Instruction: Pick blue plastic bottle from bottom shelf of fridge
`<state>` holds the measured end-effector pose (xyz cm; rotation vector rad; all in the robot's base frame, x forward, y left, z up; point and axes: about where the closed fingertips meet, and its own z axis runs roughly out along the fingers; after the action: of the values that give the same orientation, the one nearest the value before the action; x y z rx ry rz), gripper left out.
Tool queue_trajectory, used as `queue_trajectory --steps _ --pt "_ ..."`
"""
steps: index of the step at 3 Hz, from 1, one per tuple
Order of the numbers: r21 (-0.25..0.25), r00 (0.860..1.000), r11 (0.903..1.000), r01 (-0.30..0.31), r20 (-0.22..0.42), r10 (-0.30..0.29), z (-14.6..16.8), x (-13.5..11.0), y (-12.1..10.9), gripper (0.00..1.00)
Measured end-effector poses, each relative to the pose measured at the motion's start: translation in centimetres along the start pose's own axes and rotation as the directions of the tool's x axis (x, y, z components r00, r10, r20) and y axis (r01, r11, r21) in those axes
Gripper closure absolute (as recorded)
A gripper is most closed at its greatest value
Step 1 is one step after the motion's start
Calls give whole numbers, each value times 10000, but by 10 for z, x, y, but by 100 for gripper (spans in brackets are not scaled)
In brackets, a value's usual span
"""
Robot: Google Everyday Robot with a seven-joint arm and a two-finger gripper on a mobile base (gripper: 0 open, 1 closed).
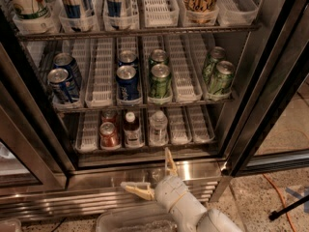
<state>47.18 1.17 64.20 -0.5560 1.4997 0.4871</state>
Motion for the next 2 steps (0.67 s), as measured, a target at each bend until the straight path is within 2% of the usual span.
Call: queue_trajectory --steps 2 --pt "560 10000 9984 83 -47 -80 -6 14 -17 0"
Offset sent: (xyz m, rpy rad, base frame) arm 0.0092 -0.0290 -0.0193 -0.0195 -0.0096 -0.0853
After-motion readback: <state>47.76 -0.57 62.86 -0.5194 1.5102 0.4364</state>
